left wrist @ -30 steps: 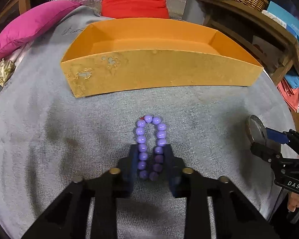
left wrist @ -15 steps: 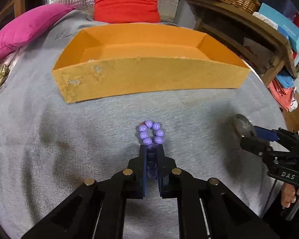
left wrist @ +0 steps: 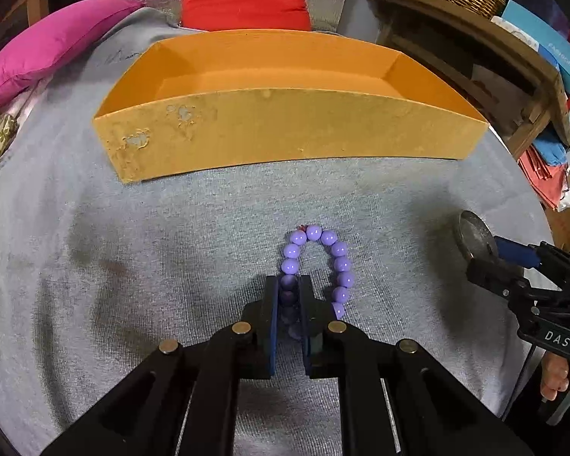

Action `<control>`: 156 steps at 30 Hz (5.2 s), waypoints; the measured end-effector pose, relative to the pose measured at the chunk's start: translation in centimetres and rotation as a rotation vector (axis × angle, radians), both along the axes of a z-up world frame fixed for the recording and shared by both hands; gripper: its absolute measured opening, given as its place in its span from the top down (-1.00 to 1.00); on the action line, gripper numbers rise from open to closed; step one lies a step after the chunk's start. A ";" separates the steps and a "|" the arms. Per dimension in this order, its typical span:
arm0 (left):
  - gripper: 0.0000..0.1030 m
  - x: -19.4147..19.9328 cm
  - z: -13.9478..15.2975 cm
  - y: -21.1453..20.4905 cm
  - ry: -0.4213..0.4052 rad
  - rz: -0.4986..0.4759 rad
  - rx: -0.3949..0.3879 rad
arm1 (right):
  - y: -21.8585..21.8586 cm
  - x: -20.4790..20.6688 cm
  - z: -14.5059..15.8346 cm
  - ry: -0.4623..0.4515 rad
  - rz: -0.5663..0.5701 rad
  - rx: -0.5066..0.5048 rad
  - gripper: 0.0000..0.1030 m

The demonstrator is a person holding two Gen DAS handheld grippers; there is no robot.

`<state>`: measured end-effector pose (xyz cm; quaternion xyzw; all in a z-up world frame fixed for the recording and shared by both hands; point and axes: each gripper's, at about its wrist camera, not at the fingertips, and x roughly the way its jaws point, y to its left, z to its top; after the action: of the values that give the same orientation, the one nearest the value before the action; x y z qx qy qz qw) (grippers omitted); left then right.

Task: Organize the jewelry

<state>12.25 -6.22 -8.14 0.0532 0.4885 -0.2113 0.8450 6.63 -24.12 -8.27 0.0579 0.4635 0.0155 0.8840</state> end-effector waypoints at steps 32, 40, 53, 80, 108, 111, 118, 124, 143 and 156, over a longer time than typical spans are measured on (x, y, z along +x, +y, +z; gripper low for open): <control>0.82 -0.3 9.6 -0.3 -0.207 -0.023 -0.193 | -2.1 1.1 5.6 -0.161 -0.035 0.103 0.44; 0.82 0.0 8.0 -0.4 -0.163 -0.024 -0.166 | -4.1 1.6 3.8 -0.080 -0.047 0.127 0.20; 0.82 -0.4 7.4 0.3 -0.156 -0.020 -0.154 | 0.1 2.3 1.3 -0.044 0.062 -0.016 -0.43; 0.82 2.8 13.8 -1.8 -0.272 -0.021 -0.217 | -2.2 4.0 10.4 -0.300 0.004 0.121 -0.23; 0.81 19.3 4.8 -10.1 -0.090 0.042 0.099 | -8.8 22.3 4.6 0.035 -0.212 0.143 -0.26; 0.81 18.7 4.4 -10.2 -0.127 0.053 0.166 | -8.7 22.4 4.5 0.017 -0.210 0.114 -0.26; 0.19 16.7 5.5 -9.6 -0.257 0.068 0.248 | -9.0 22.0 4.8 -0.007 -0.197 0.176 -0.32; 0.19 14.1 7.5 -8.6 -0.343 0.085 0.261 | -8.4 21.1 5.6 -0.024 -0.188 0.154 -0.32; -0.61 2.8 13.2 -3.3 -0.438 0.261 0.131 | -3.9 6.8 13.2 -0.221 -0.158 0.056 -0.32; -0.61 1.0 15.0 -0.4 -0.468 0.282 0.120 | 0.2 4.4 13.5 -0.178 -0.163 -0.002 -0.33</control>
<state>13.27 -6.62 6.84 0.0819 0.2944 -0.0442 0.9511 11.00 -23.90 5.21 0.0929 0.3769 -0.0517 0.9202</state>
